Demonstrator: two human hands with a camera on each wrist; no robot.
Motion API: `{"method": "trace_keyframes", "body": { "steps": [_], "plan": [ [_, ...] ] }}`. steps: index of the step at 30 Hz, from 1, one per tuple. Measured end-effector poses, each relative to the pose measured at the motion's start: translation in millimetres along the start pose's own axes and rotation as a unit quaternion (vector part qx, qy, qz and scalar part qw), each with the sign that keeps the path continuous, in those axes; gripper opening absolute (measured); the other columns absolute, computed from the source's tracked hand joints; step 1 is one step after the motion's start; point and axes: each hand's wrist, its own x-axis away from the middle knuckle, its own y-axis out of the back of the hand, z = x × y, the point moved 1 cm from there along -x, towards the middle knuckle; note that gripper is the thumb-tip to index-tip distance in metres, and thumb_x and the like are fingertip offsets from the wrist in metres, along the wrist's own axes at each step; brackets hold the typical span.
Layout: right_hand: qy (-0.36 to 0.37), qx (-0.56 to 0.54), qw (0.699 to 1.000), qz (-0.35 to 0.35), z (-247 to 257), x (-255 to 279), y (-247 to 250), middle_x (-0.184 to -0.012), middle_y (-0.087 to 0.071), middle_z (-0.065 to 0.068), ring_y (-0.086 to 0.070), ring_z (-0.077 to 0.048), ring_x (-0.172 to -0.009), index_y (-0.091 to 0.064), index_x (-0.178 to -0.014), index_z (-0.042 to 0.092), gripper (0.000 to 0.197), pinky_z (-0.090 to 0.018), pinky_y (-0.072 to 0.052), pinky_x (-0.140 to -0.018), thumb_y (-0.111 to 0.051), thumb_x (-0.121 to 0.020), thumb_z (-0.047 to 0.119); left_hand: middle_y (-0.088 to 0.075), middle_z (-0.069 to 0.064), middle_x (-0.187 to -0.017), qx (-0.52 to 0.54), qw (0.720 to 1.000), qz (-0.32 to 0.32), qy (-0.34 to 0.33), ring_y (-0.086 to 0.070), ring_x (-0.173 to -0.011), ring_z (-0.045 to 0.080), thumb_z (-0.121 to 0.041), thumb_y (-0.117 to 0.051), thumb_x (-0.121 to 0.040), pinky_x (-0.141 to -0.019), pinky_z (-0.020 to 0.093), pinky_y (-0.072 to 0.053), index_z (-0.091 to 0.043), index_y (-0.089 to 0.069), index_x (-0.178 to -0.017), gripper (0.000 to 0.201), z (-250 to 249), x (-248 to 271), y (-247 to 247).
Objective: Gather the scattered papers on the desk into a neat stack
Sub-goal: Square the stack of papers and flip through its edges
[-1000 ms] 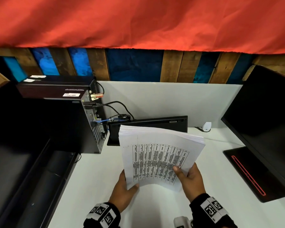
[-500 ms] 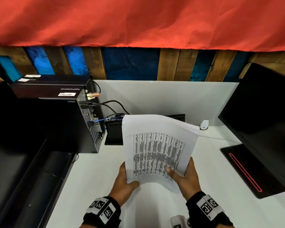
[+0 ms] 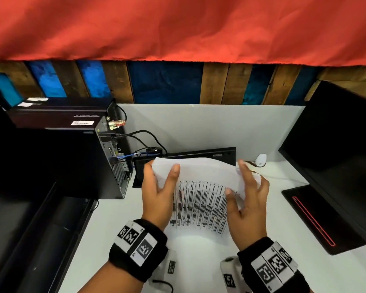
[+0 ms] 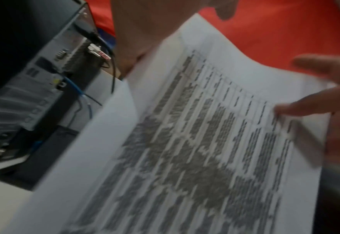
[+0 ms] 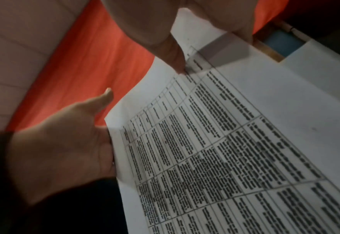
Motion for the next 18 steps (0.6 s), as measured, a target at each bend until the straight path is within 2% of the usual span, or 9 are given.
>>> {"method": "trace_keyframes", "body": {
  "steps": [2,6,8,10,12,14,15,16,18],
  "plan": [
    [-0.019,0.013,1.0,-0.016,3,3,0,-0.128,-0.027,0.009,-0.028,0.025,-0.12,-0.045,-0.134,0.036,0.055,-0.029,-0.046,-0.097,-0.061,-0.089,0.009,-0.064,-0.003,-0.081,-0.004,0.998,-0.063,-0.017,-0.061,-0.074,0.009,-0.041,-0.067,-0.083,-0.071,0.024,-0.049,-0.011,-0.056,-0.097,0.035,-8,-4,-7],
    [-0.022,0.027,0.999,-0.041,7,4,3,-0.127,-0.028,0.008,-0.027,0.025,-0.119,-0.05,-0.125,0.032,0.05,-0.01,-0.038,-0.094,-0.071,-0.082,0.016,-0.055,-0.012,-0.065,0.01,0.996,-0.089,-0.008,-0.052,-0.061,0.003,-0.018,-0.059,-0.093,-0.06,0.017,-0.044,-0.014,-0.054,-0.083,0.012,-10,-7,-11],
    [-0.021,0.016,0.999,-0.025,10,5,3,-0.126,-0.03,0.01,-0.034,0.02,-0.119,-0.052,-0.125,0.033,0.049,-0.013,-0.041,-0.095,-0.071,-0.082,0.018,-0.056,-0.015,-0.062,0.006,0.997,-0.08,-0.017,-0.052,-0.06,0.0,-0.015,-0.056,-0.094,-0.058,0.012,-0.043,-0.013,-0.055,-0.083,0.012,-9,-6,-8],
    [-0.036,0.009,0.999,-0.028,10,5,3,-0.127,-0.032,0.008,-0.037,0.017,-0.117,-0.049,-0.125,0.037,0.053,-0.008,-0.038,-0.096,-0.072,-0.081,0.019,-0.057,-0.016,-0.063,0.022,0.998,-0.064,-0.014,-0.053,-0.061,-0.002,-0.015,-0.052,-0.095,-0.058,0.009,-0.043,-0.009,-0.056,-0.087,0.011,-9,-4,-4],
    [-0.052,-0.011,0.998,-0.046,9,4,4,-0.13,-0.038,0.004,-0.04,0.012,-0.119,-0.04,-0.131,0.036,0.064,-0.005,-0.035,-0.098,-0.074,-0.079,0.018,-0.059,-0.017,-0.067,0.044,0.999,-0.015,-0.001,-0.056,-0.065,-0.003,-0.022,-0.047,-0.098,-0.061,0.008,-0.045,-0.007,-0.055,-0.097,0.018,-10,0,2],
    [-0.092,-0.089,0.99,-0.052,3,4,4,-0.134,-0.045,0.006,-0.048,0.002,-0.123,-0.029,-0.14,0.033,0.077,-0.014,-0.04,-0.101,-0.073,-0.079,0.013,-0.065,-0.017,-0.081,0.041,0.998,0.05,0.008,-0.062,-0.079,-0.003,-0.032,-0.049,-0.096,-0.069,0.009,-0.048,-0.006,-0.052,-0.109,0.029,-9,5,8],
    [-0.124,-0.14,0.981,-0.051,-1,4,3,-0.13,-0.051,0.007,-0.054,-0.002,-0.119,-0.023,-0.143,0.032,0.083,-0.02,-0.045,-0.099,-0.071,-0.08,0.008,-0.068,-0.014,-0.094,0.038,0.996,0.077,0.009,-0.065,-0.09,-0.001,-0.034,-0.055,-0.092,-0.076,0.011,-0.05,-0.006,-0.05,-0.116,0.038,-5,8,12],
    [-0.157,-0.181,0.969,-0.051,-7,6,2,-0.123,-0.057,0.009,-0.06,-0.004,-0.112,-0.02,-0.143,0.033,0.084,-0.026,-0.048,-0.098,-0.069,-0.082,0.004,-0.069,-0.009,-0.108,0.036,0.994,0.098,0.017,-0.065,-0.102,0.004,-0.034,-0.059,-0.086,-0.084,0.016,-0.051,-0.007,-0.048,-0.124,0.048,2,10,16],
    [-0.219,-0.204,0.953,-0.038,-24,12,-1,-0.112,-0.064,0.008,-0.065,-0.007,-0.103,-0.03,-0.135,0.03,0.068,-0.039,-0.05,-0.099,-0.064,-0.085,0.0,-0.066,0.001,-0.124,0.017,0.99,0.127,0.06,-0.062,-0.115,0.014,-0.029,-0.064,-0.079,-0.098,0.028,-0.05,-0.016,-0.045,-0.132,0.058,23,15,27]
  ]
}}
